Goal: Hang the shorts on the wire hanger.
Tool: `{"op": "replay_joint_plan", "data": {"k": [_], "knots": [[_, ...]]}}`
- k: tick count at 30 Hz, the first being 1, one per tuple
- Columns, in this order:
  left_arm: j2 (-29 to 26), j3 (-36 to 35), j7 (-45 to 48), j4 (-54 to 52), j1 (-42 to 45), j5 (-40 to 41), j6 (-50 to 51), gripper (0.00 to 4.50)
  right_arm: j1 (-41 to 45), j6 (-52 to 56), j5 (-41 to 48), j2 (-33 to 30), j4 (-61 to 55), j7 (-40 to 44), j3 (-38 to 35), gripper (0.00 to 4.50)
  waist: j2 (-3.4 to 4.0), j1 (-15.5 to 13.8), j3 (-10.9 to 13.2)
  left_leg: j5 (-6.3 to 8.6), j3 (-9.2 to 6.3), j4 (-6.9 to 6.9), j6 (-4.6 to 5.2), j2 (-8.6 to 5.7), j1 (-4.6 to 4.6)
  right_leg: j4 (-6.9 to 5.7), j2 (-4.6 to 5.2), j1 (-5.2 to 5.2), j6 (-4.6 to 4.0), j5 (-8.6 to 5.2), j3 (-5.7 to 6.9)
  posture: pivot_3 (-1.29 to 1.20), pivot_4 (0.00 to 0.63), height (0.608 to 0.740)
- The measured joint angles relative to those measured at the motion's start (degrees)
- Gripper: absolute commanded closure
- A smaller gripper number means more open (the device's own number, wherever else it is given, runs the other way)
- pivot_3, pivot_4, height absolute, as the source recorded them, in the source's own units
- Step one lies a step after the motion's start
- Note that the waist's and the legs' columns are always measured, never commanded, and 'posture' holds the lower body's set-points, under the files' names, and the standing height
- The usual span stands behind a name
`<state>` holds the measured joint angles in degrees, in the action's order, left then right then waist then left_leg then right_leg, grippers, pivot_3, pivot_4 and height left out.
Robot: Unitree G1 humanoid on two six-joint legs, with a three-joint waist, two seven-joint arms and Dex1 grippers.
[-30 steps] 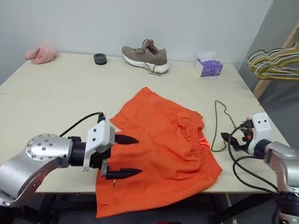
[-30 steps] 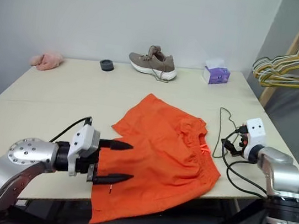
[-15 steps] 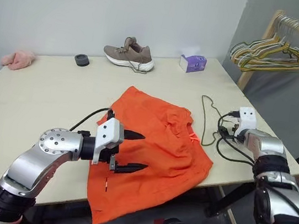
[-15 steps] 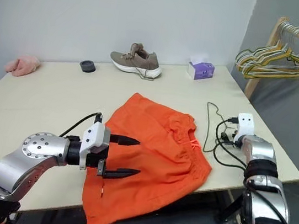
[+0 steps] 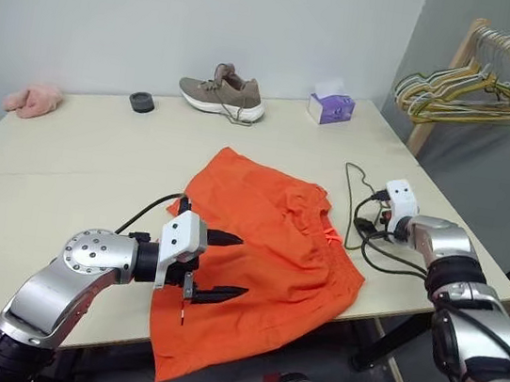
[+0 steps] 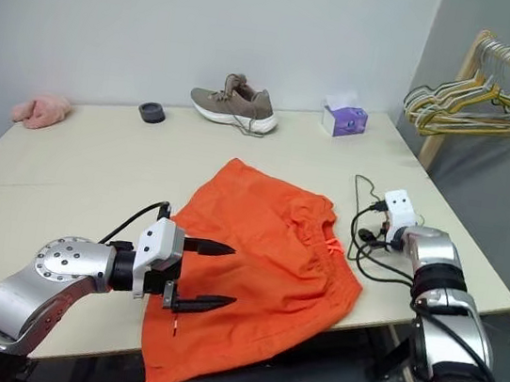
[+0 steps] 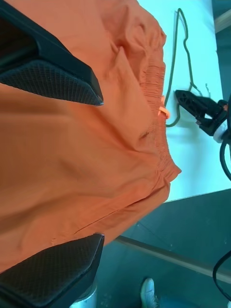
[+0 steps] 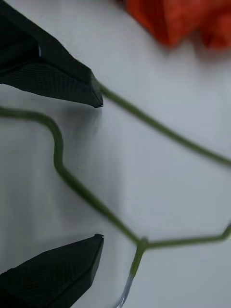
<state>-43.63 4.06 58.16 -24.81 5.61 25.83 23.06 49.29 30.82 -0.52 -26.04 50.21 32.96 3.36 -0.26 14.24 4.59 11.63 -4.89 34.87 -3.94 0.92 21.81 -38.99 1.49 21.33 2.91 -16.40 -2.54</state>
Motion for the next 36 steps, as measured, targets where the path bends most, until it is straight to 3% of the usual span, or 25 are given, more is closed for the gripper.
{"op": "replay_joint_plan", "data": {"k": [16, 25, 30, 36], "knots": [[0.02, 0.68, 0.44, 0.54, 3.06, -0.50, 0.16, 0.02, -12.03, 7.40, -0.48, -11.84, -18.80, 6.49, 1.22, 0.00, -0.09, -1.29, -0.03, 0.01, -0.01, 0.04, 0.02, 0.00, -0.01, 0.04, 0.00, -0.06, -0.03, -0.02, 0.03, -0.22, 0.031, 0.740], [0.02, 1.18, 1.24, 0.70, 3.11, -0.90, 0.11, 0.02, -13.93, 4.74, -2.27, -21.22, -16.36, 10.58, 1.99, 0.00, -0.16, -1.29, 0.02, 0.04, 0.08, 0.04, 0.06, -0.03, 0.01, 0.08, 0.02, -0.02, -0.16, -0.10, -0.04, -0.23, 0.037, 0.740], [0.72, 1.12, 0.80, 0.70, 4.16, -0.58, 0.68, 0.02, -13.97, 3.29, -1.14, -20.68, -17.75, 14.43, 2.01, 0.00, -0.19, 0.58, 0.05, 0.05, 0.11, 0.04, 0.09, 0.00, -0.04, 0.06, -0.02, -0.04, -0.10, -0.07, -0.11, -0.22, 0.035, 0.740], [1.88, -0.25, -2.57, 1.76, 5.49, -0.32, 1.61, 0.02, -6.72, 3.38, 2.82, -14.92, -11.91, 10.84, -2.87, 0.00, -0.23, 1.74, 0.08, 0.04, 0.12, 0.07, 0.10, -0.02, -0.06, 0.05, -0.02, -0.06, -0.02, -0.02, -0.16, -0.21, 0.033, 0.740]]}}
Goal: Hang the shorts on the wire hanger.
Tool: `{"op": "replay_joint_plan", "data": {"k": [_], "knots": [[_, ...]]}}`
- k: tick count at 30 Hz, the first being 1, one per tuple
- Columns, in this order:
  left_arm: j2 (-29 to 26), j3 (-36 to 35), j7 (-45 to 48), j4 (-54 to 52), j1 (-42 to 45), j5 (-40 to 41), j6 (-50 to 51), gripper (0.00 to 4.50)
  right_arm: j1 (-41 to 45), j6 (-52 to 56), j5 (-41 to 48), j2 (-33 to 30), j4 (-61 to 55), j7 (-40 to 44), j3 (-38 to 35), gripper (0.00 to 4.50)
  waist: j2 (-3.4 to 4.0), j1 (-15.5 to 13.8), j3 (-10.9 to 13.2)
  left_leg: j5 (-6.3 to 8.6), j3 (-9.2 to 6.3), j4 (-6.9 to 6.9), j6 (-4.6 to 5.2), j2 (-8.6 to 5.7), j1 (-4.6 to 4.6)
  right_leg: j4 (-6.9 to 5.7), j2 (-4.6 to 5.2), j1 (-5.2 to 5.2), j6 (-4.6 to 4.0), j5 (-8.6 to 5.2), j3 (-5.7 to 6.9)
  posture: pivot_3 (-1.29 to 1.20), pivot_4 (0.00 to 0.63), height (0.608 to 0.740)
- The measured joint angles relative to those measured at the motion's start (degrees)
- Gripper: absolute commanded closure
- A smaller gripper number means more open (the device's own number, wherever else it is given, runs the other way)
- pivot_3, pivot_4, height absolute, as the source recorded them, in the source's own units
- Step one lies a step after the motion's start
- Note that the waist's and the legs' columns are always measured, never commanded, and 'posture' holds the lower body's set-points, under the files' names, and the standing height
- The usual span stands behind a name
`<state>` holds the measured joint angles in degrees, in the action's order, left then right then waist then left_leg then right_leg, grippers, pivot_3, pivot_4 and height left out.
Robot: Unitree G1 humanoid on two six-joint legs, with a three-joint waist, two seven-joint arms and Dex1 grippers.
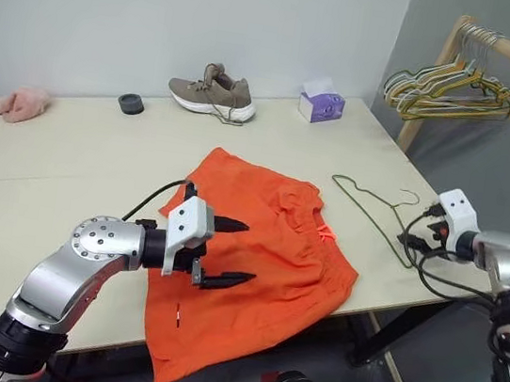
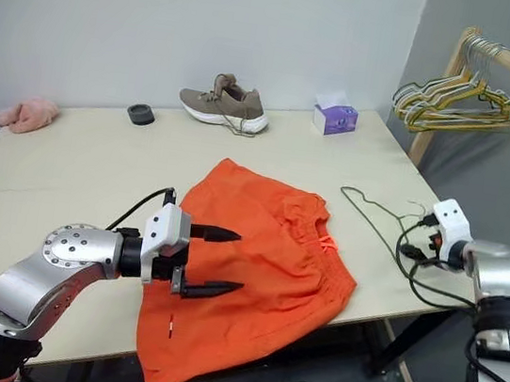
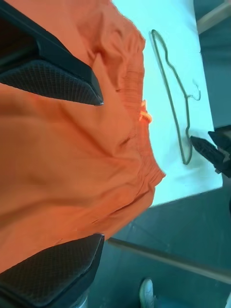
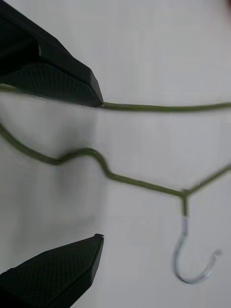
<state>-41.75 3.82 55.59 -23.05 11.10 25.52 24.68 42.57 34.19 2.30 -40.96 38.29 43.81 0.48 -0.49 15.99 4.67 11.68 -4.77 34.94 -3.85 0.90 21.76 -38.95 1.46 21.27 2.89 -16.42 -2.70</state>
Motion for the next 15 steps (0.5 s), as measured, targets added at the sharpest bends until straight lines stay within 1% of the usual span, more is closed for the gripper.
{"op": "replay_joint_plan", "data": {"k": [3, 10, 15], "knots": [[0.58, -0.76, -1.40, 1.07, 0.50, -0.03, 0.18, 0.02, 3.53, -2.39, -0.06, 2.01, 5.54, -2.46, -0.92, 0.00, -0.03, -0.15, 0.02, 0.00, -0.01, -0.02, 0.00, 0.01, 0.04, 0.02, -0.01, 0.03, 0.07, 0.04, 0.01, -0.20, 0.033, 0.740], [0.84, -0.91, -2.89, 0.39, 0.73, 0.11, 1.55, 0.02, 12.11, -11.91, -2.91, 8.52, 24.40, -8.32, -0.30, 0.00, -0.02, -0.19, 0.02, 0.02, 0.04, -0.05, 0.03, 0.00, 0.07, 0.02, -0.01, 0.07, 0.06, 0.04, -0.04, -0.17, 0.030, 0.740], [0.55, -1.25, -3.68, 0.06, 0.67, 0.23, 2.60, 0.02, 15.34, -13.96, -3.67, 9.46, 31.68, -11.70, -0.53, 0.00, -0.02, -1.00, 0.02, 0.02, 0.03, -0.04, 0.03, 0.00, 0.06, 0.02, -0.01, 0.05, 0.06, 0.04, -0.02, -0.16, 0.025, 0.740]]}}
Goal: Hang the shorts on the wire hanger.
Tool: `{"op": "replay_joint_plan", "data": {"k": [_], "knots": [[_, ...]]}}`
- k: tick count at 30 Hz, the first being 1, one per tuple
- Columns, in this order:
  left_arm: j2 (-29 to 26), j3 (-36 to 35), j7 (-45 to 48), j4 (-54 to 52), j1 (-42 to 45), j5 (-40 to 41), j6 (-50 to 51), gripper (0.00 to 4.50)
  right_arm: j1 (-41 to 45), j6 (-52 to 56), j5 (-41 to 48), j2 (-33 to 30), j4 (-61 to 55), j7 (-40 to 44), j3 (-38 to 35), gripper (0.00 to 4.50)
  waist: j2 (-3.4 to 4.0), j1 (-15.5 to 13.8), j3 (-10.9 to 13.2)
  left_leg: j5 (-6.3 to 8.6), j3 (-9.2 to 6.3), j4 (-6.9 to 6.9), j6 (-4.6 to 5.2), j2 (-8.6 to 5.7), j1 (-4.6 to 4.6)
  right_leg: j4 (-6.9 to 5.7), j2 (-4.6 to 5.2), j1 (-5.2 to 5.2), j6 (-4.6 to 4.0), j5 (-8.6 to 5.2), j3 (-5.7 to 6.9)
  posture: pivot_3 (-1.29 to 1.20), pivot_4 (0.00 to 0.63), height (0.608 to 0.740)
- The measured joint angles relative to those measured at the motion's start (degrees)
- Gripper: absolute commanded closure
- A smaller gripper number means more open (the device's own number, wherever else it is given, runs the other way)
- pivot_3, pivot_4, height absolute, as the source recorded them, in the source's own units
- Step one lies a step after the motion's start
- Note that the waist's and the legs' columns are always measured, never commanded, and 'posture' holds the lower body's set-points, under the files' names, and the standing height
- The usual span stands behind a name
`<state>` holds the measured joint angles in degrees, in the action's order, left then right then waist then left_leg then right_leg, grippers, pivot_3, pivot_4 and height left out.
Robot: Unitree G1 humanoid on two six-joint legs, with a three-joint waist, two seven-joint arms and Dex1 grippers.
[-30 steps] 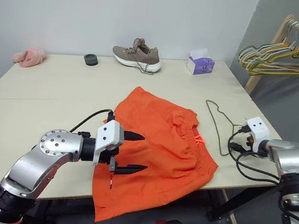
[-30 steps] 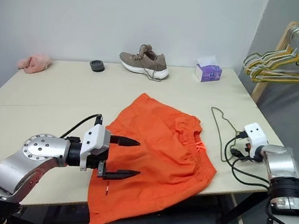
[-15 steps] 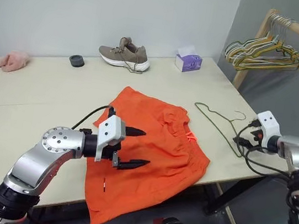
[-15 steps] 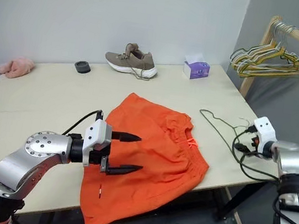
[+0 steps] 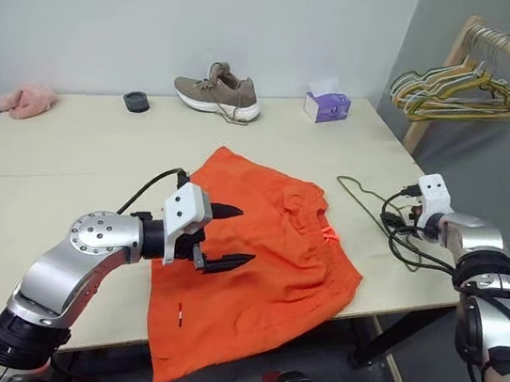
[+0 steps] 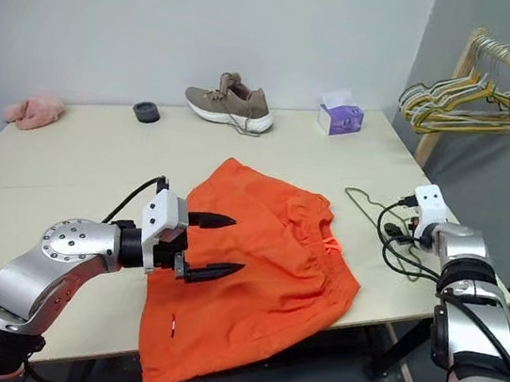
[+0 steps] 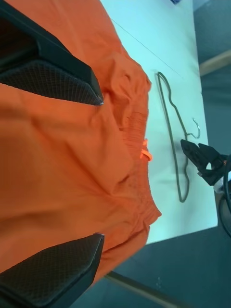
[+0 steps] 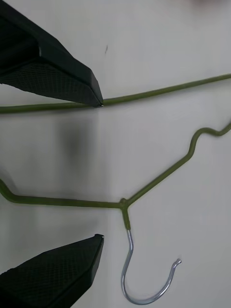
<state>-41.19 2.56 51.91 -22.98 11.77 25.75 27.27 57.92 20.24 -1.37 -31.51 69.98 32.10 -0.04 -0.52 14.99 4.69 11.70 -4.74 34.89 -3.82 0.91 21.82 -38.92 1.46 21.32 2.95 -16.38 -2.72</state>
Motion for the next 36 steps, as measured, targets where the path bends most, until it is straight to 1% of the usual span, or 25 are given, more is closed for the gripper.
{"op": "replay_joint_plan", "data": {"k": [5, 7, 8, 11, 13, 15, 16, 19, 27, 31, 34, 36], "knots": [[-0.05, -0.67, -0.04, -0.02, -0.13, -0.03, 0.05, 0.02, 0.07, -0.05, -0.89, 0.40, 3.15, -2.15, -0.16, 0.00, 0.01, -0.62, -0.04, 0.00, 0.00, 0.00, 0.00, 0.00, -0.02, 0.00, 0.00, -0.02, 0.00, 0.00, 0.00, -0.16, 0.020, 0.740], [-0.04, -0.67, -0.03, -0.02, -0.30, -0.09, 0.03, 0.00, 0.08, -0.23, -0.98, 0.43, 3.44, -2.26, -0.10, 0.38, 0.01, -0.67, -0.05, 0.00, -0.01, 0.01, 0.00, 0.00, -0.03, -0.01, 0.00, -0.04, 0.00, 0.01, 0.00, -0.16, 0.019, 0.740], [-0.04, -0.67, -0.03, -0.02, -0.30, -0.10, 0.00, 0.00, 0.07, -0.22, -1.21, 0.51, 3.58, -2.24, -0.04, 0.63, 0.01, -0.69, -0.06, 0.00, -0.01, 0.01, 0.00, 0.00, -0.04, -0.01, 0.00, -0.05, 0.00, 0.01, 0.01, -0.16, 0.017, 0.740], [-0.04, -0.67, -0.02, -0.02, -0.33, -0.16, -0.17, 0.00, 0.05, 0.13, -1.83, 1.01, 3.68, -2.24, 0.08, 1.56, 0.00, -0.69, -0.12, 0.00, -0.02, 0.02, 0.00, 0.00, -0.08, -0.02, 0.00, -0.11, 0.01, 0.01, 0.02, -0.16, 0.014, 0.740], [-0.03, -0.67, 0.01, -0.01, -0.46, -0.33, -0.47, 0.00, -0.38, 0.48, -1.79, 1.61, 3.62, -2.42, -0.59, 2.33, -0.16, -0.71, -0.32, 0.00, -0.04, 0.02, 0.00, 0.00, -0.14, -0.02, 0.00, -0.18, 0.00, 0.01, 0.03, -0.16, 0.009, 0.740], [-0.02, -0.67, 0.03, 0.05, -0.74, -0.43, -0.87, 0.00, -0.79, 0.68, -1.76, 2.09, 3.59, -2.80, -1.09, 2.99, -0.38, -0.72, -0.54, 0.00, -0.04, 0.03, 0.00, 0.00, -0.17, -0.02, 0.00, -0.22, 0.01, 0.01, 0.03, -0.16, 0.009, 0.740], [-0.02, -0.67, 0.04, 0.08, -0.95, -0.46, -1.19, 0.00, -0.90, 0.91, -1.70, 2.29, 3.59, -3.05, -1.23, 3.39, -0.49, -0.77, -0.63, 0.00, -0.05, 0.04, 0.00, 0.00, -0.18, -0.02, 0.00, -0.24, 0.01, 0.01, 0.03, -0.16, 0.007, 0.740], [-0.02, -0.67, 0.09, 0.14, -1.54, -0.66, -1.64, 0.00, -1.21, 1.80, -1.18, 2.72, 3.62, -3.95, -2.72, 4.43, -0.69, -1.09, -0.80, -0.01, -0.06, 0.11, 0.00, 0.00, -0.18, -0.01, 0.01, -0.28, -0.03, -0.01, 0.03, -0.17, 0.005, 0.740], [-0.01, -0.67, 0.22, 0.42, -2.10, -1.11, -2.97, 0.00, -2.69, 1.41, -0.84, 2.24, 2.09, -3.12, -3.08, 4.47, -0.74, -1.30, -0.88, -0.01, -0.10, 0.13, 0.01, -0.01, -0.18, 0.00, 0.00, -0.31, -0.05, -0.02, 0.04, -0.17, 0.007, 0.740], [0.66, -0.67, -0.10, 0.92, -2.10, -1.14, -3.24, 0.00, -4.11, -1.79, -2.24, 1.09, 0.72, -2.09, -0.97, 4.47, -0.72, -1.56, -0.86, -0.01, -0.09, 0.13, 0.01, -0.03, -0.14, 0.02, 0.01, -0.29, -0.05, -0.02, 0.03, -0.18, 0.009, 0.740], [1.66, -0.79, -1.91, 2.86, -1.82, -2.30, -3.95, 0.00, -5.35, -4.14, -3.59, 0.25, -0.95, -1.79, 0.24, 4.47, -0.65, -1.55, -0.81, -0.01, -0.08, 0.12, 0.01, -0.03, -0.12, 0.02, 0.01, -0.23, -0.02, 0.00, 0.01, -0.18, 0.010, 0.740], [2.80, -1.26, -4.43, 5.51, -0.80, -3.69, -3.99, 0.00, -6.15, -5.28, -3.97, -0.02, -4.14, -1.52, 0.43, 4.47, -0.51, -1.40, -0.72, -0.01, -0.08, 0.12, 0.01, -0.04, -0.07, -0.02, 0.00, -0.16, 0.06, 0.05, 0.00, -0.18, 0.010, 0.740]]}}
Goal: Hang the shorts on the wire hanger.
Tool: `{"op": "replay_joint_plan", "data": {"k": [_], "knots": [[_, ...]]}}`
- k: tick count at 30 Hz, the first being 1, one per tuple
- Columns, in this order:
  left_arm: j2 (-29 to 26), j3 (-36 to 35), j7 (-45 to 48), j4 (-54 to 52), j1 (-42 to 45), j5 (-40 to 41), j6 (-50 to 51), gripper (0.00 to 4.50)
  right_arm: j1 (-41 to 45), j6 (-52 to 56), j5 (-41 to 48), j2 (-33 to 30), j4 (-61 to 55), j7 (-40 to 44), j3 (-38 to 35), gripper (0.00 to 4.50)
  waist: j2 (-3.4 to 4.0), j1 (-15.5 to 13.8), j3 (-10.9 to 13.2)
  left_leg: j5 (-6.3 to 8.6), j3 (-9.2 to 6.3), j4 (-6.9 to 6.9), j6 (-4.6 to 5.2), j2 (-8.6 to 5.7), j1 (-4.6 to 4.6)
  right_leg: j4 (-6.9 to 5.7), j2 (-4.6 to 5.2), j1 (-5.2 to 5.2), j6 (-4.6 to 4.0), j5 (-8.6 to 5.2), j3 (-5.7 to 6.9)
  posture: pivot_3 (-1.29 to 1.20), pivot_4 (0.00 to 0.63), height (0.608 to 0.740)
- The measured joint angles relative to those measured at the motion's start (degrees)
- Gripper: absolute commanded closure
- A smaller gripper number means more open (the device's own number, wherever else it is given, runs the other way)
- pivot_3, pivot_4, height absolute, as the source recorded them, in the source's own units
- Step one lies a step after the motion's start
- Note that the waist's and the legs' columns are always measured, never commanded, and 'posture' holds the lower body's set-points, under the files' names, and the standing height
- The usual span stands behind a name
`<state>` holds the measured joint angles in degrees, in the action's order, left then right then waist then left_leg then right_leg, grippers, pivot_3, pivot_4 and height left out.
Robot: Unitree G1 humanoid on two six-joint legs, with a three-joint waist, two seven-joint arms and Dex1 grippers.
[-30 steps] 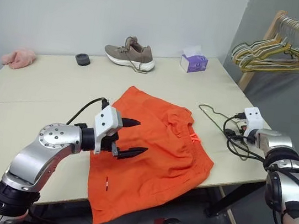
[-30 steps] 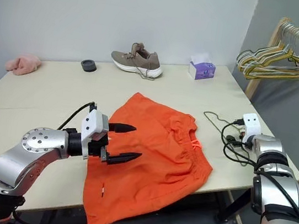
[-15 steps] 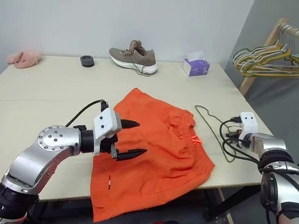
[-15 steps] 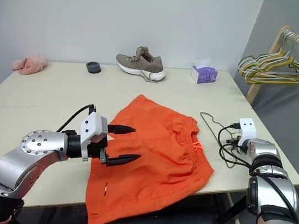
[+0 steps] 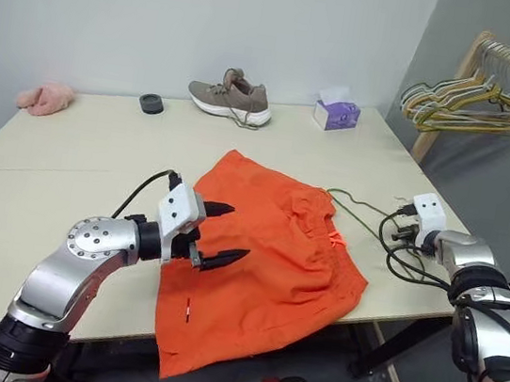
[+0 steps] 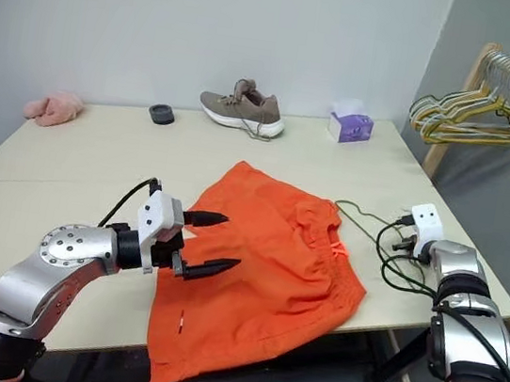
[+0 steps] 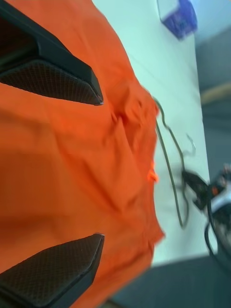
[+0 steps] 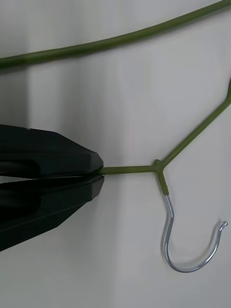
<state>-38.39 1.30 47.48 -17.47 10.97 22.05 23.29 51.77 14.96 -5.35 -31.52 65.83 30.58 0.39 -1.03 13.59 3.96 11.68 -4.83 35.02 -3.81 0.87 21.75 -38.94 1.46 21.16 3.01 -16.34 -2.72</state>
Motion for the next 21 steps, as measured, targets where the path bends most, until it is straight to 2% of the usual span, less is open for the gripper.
{"op": "replay_joint_plan", "data": {"k": [9, 15, 21], "knots": [[2.36, -1.80, -5.32, 5.07, 4.94, -3.45, -1.47, 0.00, -11.27, -3.21, -0.90, -2.84, -27.39, -0.24, 1.01, 4.47, 0.08, 0.71, 0.05, 0.01, 0.02, -0.09, 0.00, 0.01, 0.09, 0.04, -0.01, 0.13, -0.03, -0.03, -0.02, -0.20, 0.016, 0.740], [3.22, -2.55, -6.96, 9.24, 8.65, -4.40, -1.30, 0.00, -16.87, -5.20, -3.16, -4.14, -41.52, -1.90, 1.52, 4.47, 0.11, 0.76, 0.09, 0.00, 0.02, -0.07, 0.00, 0.01, 0.07, 0.00, -0.02, 0.15, 0.00, -0.01, -0.02, -0.22, 0.021, 0.740], [2.75, -3.90, -5.66, 13.81, 13.81, -3.54, 2.15, 0.00, -19.44, -17.31, -6.61, -6.09, -53.28, -1.08, 5.14, 4.47, 0.11, 0.97, 0.09, 0.01, 0.02, -0.09, -0.01, 0.02, 0.08, 0.04, -0.03, 0.15, -0.01, -0.03, -0.01, -0.22, 0.022, 0.740]]}}
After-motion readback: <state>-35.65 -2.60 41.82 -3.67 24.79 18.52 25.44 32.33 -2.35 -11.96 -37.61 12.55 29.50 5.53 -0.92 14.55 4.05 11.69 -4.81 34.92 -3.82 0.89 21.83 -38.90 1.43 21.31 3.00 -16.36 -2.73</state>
